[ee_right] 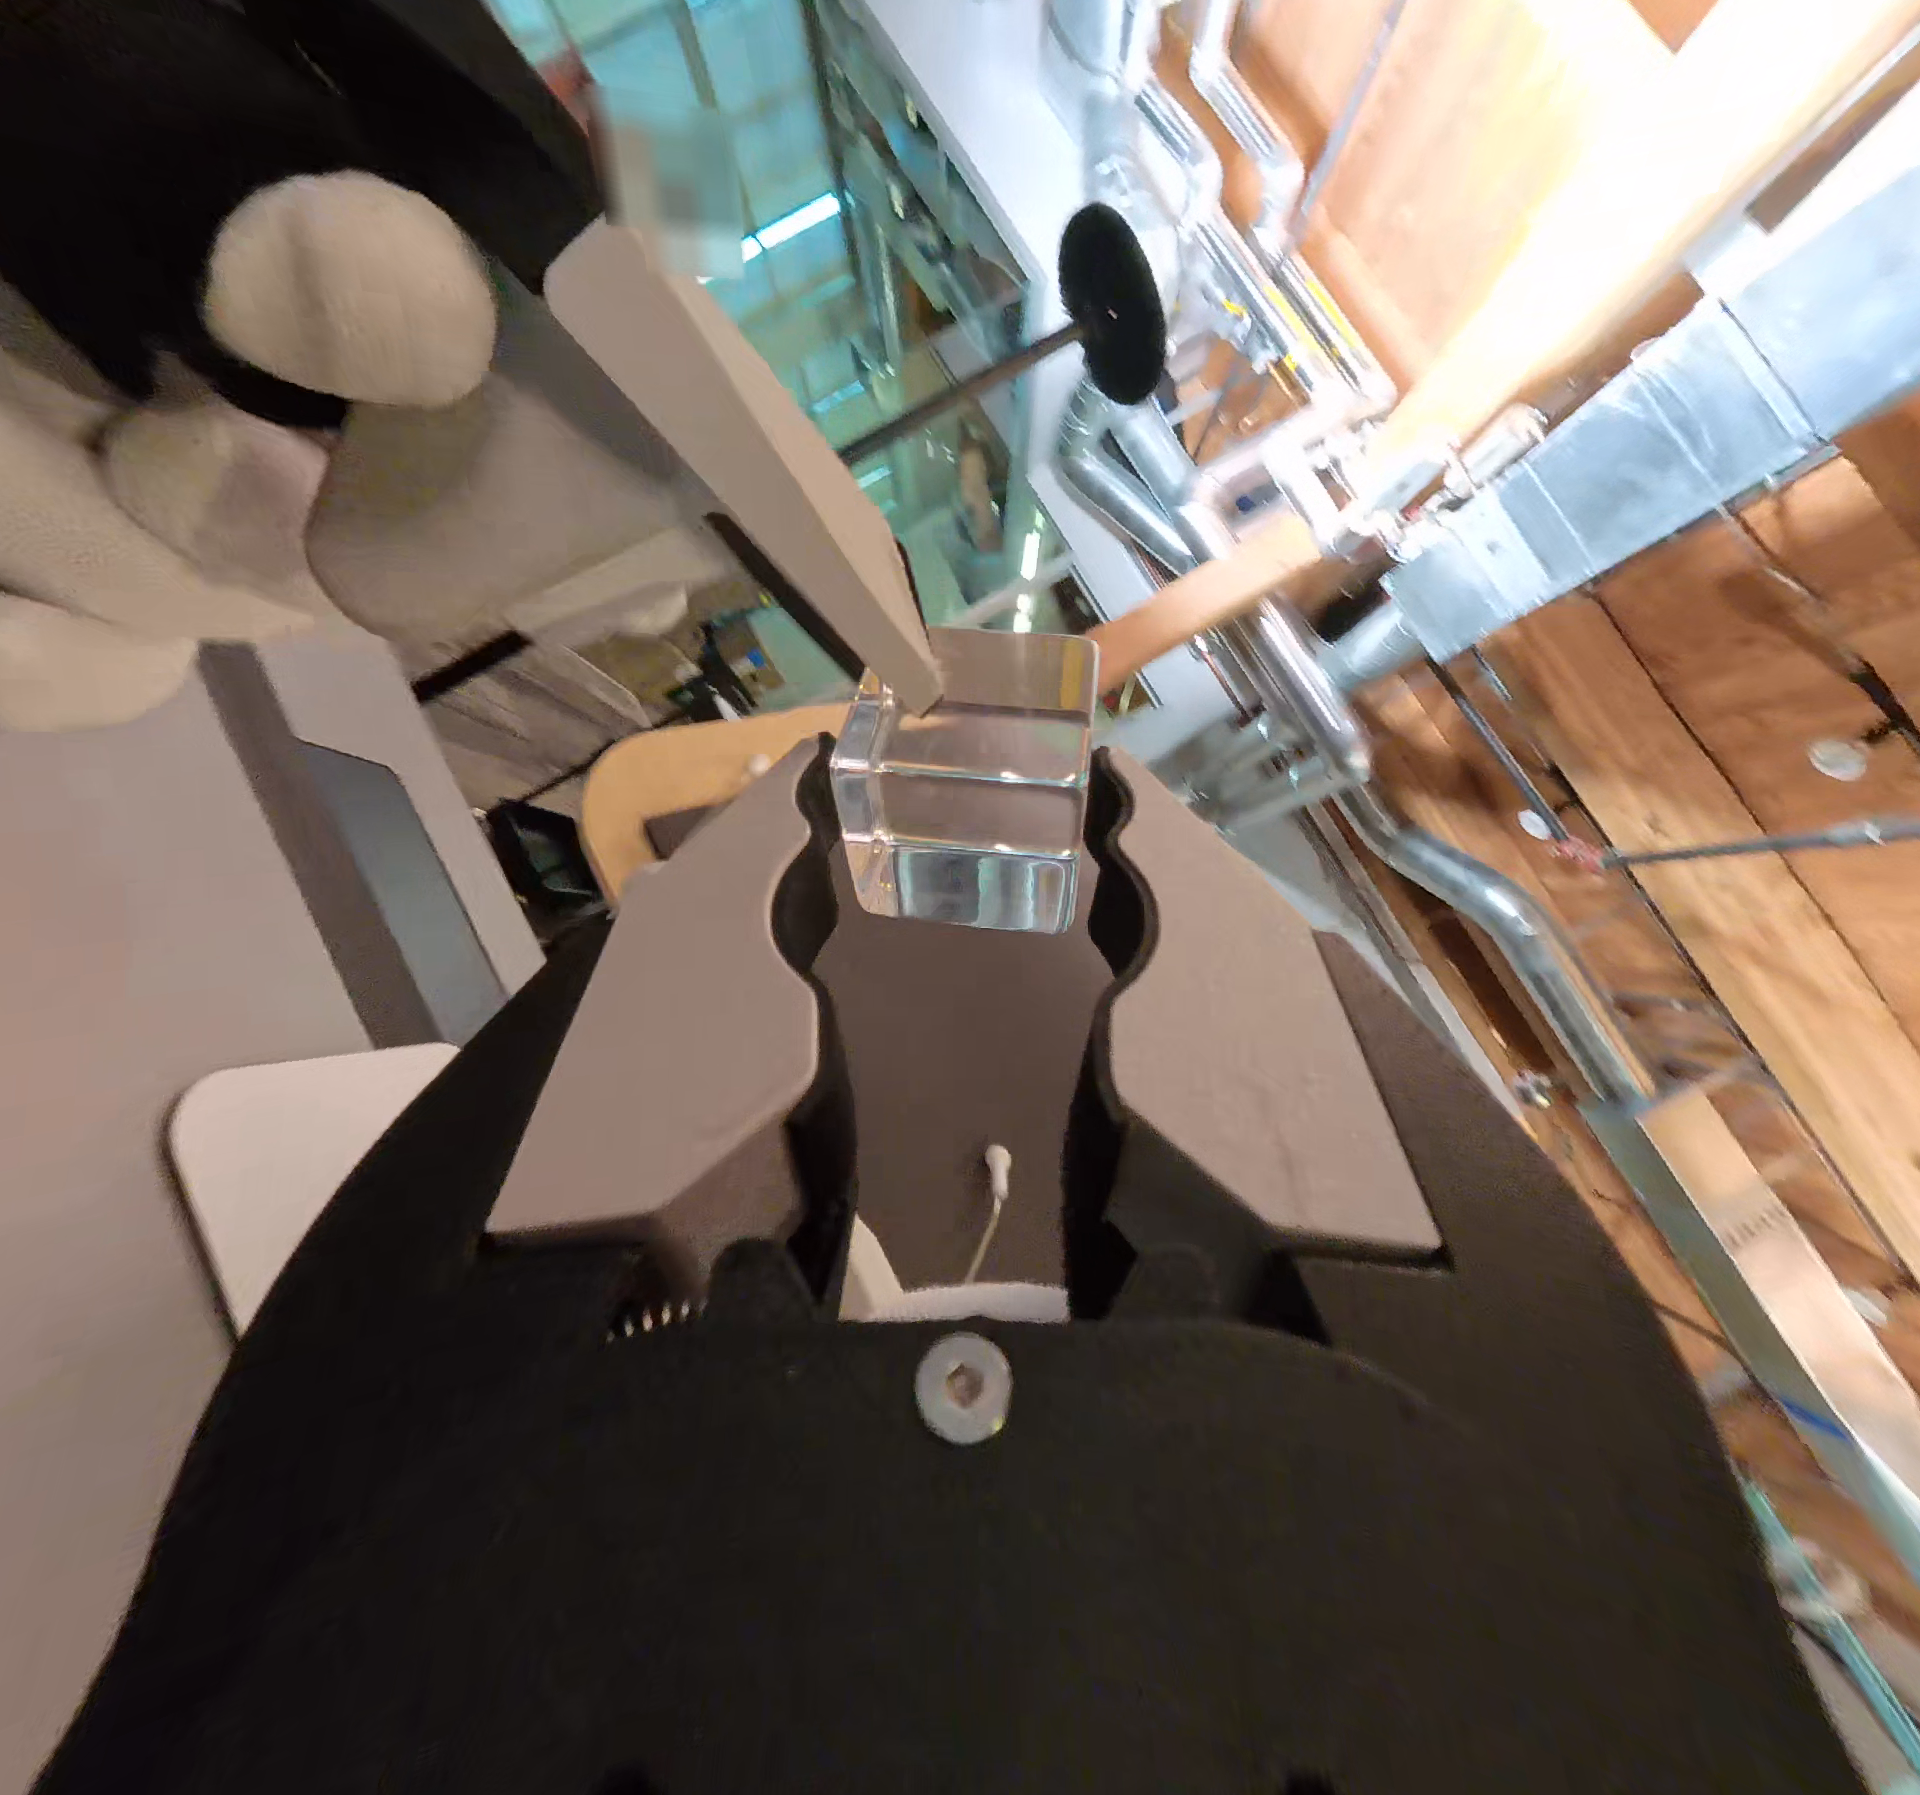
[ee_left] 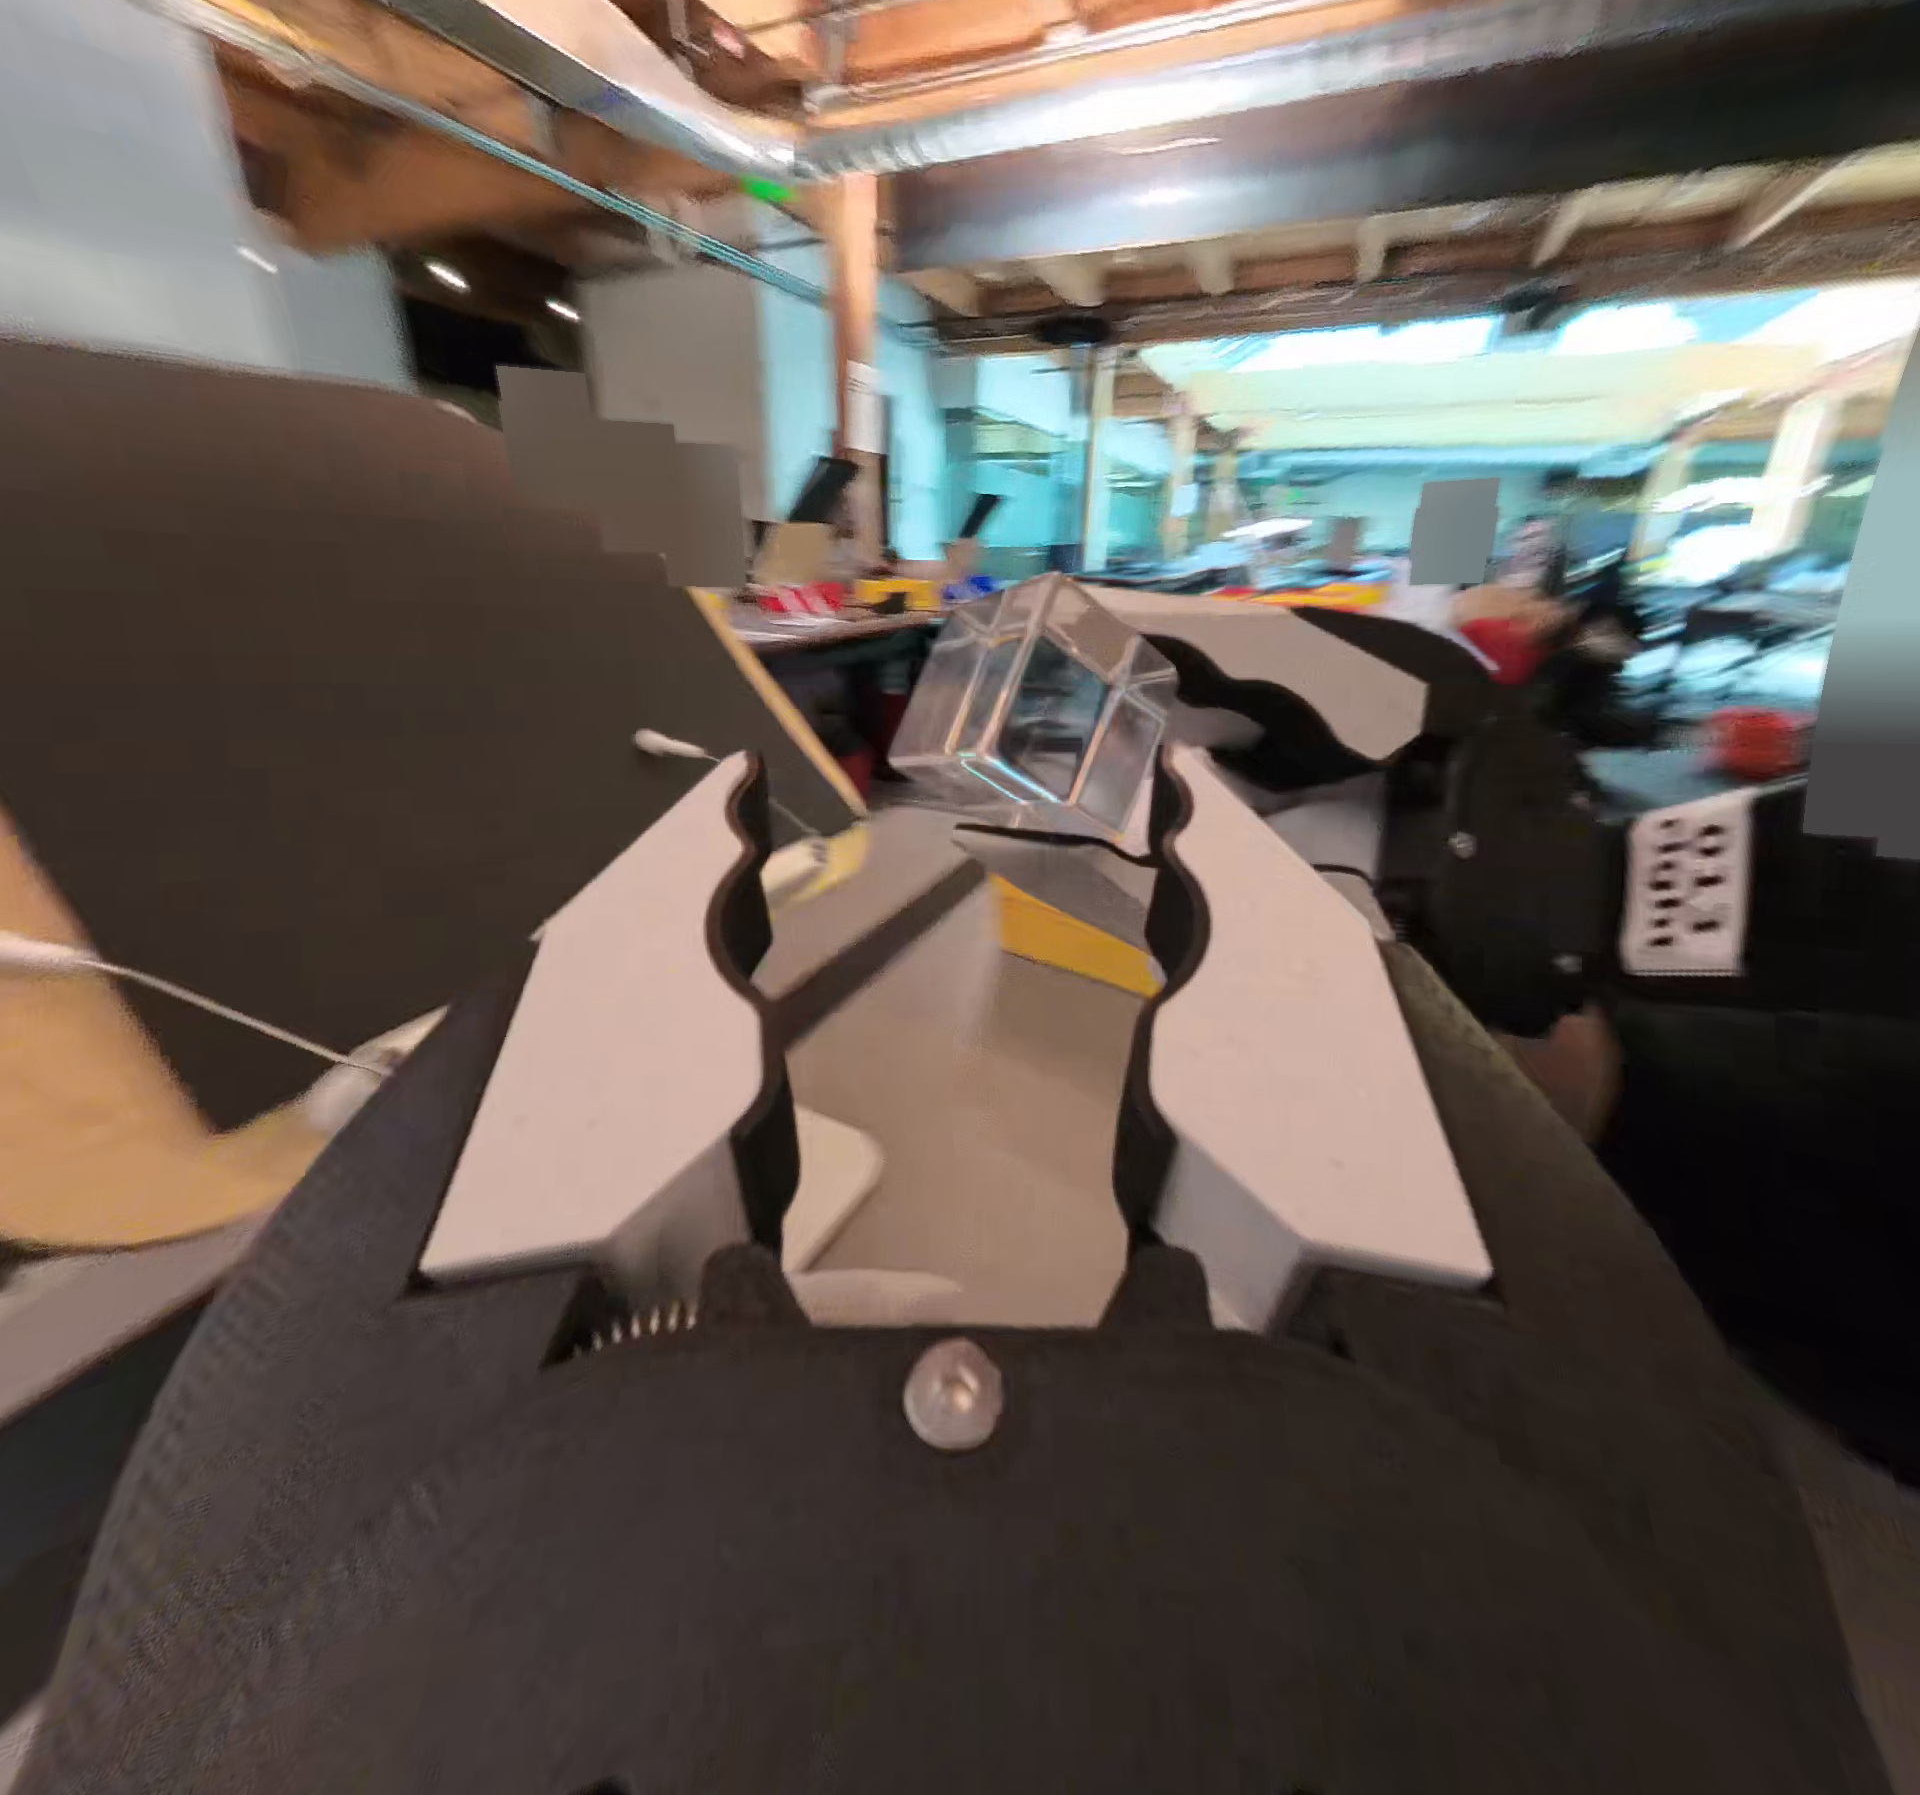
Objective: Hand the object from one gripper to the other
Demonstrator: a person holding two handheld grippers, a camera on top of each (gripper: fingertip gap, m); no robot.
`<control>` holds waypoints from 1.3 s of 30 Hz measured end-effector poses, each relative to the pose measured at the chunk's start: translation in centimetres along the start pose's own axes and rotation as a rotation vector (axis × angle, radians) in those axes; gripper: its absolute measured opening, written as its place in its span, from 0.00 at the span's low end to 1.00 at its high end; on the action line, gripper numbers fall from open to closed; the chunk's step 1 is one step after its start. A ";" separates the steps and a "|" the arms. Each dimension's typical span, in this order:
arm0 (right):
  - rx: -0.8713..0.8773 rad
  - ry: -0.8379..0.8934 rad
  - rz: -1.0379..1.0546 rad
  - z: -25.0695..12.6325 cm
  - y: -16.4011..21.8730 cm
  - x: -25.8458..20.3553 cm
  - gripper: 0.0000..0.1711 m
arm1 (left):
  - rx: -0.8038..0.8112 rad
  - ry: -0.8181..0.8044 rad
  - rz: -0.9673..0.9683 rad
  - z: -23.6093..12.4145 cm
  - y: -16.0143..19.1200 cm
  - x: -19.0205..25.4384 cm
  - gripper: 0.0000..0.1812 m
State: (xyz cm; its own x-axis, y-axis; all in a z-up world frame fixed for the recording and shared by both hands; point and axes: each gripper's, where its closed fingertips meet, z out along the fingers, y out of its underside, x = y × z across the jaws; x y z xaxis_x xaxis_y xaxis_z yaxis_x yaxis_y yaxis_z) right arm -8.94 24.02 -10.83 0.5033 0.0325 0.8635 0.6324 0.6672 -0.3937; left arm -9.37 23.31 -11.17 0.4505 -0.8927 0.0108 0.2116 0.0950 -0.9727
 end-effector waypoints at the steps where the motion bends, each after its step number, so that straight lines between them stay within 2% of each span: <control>1: -0.019 0.034 -0.011 0.0 0.4 0.4 0.27 | -0.016 -0.048 0.089 0.1 -0.2 0.1 0.39; 3: -0.028 0.073 -0.045 0.1 0.7 0.7 0.27 | -0.045 -0.142 0.255 0.5 -0.6 0.4 0.39; 10: -0.022 0.046 -0.081 0.1 -0.1 -1.1 0.26 | -0.182 -0.276 0.542 1.4 0.8 0.9 0.27; 11: -0.025 0.047 -0.076 0.1 -0.2 -1.1 0.26 | -0.205 -0.302 0.578 1.4 1.0 0.8 0.24; 16: -0.023 0.014 -0.040 0.3 -0.2 -1.4 0.26 | -0.253 -0.339 0.642 1.2 1.2 0.4 0.23; 17: 0.007 -0.035 -0.055 0.3 -0.6 -2.0 0.30 | -0.267 -0.341 0.660 1.0 1.2 0.2 0.23; 18: 0.065 -0.113 -0.077 0.0 -1.2 -3.1 0.39 | -0.280 -0.344 0.692 0.7 1.1 -0.1 0.23; 19: 0.113 -0.237 -0.059 -0.4 -1.5 -4.5 0.56 | -0.288 -0.345 0.732 0.4 0.8 -0.2 0.23; 20: 0.142 -0.341 0.025 -1.0 -1.7 -5.2 0.61 | -0.309 -0.329 0.801 0.1 0.8 -0.1 0.23; 22: 0.202 -0.436 0.208 -1.9 -2.0 -4.2 0.58 | -0.368 -0.291 0.993 -0.4 1.1 0.5 0.23; 24: 0.193 -0.564 0.375 -2.8 -1.3 -3.2 0.53 | -0.409 -0.186 1.090 -0.4 2.0 2.2 0.23; 26: 0.201 -0.719 0.516 -4.4 -0.8 -2.8 0.55 | -0.440 -0.055 1.141 -0.2 3.3 4.8 0.23; 30: 0.222 -1.174 0.573 -11.0 -1.1 -5.3 0.49 | -0.581 0.191 1.159 -0.1 7.3 9.4 0.23; 34: 0.307 -1.471 0.565 -16.2 -3.1 -6.5 0.40 | -0.583 0.489 0.980 -1.0 9.3 15.7 0.23; 36: 0.392 -1.620 0.589 -18.6 -4.7 -6.6 0.34 | -0.595 0.596 0.907 -1.9 9.5 17.9 0.23; 39: 0.480 -1.743 0.603 -20.5 -6.4 -6.8 0.28 | -0.607 0.718 0.824 -3.5 9.4 19.9 0.23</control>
State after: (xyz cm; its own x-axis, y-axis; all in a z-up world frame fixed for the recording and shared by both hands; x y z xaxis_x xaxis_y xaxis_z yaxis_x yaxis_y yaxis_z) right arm -4.33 4.24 -20.67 -0.6990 0.7085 0.0973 0.2769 0.3936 -0.8766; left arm -1.49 4.90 -20.91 -0.3563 -0.7210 -0.5943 -0.4279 0.6913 -0.5822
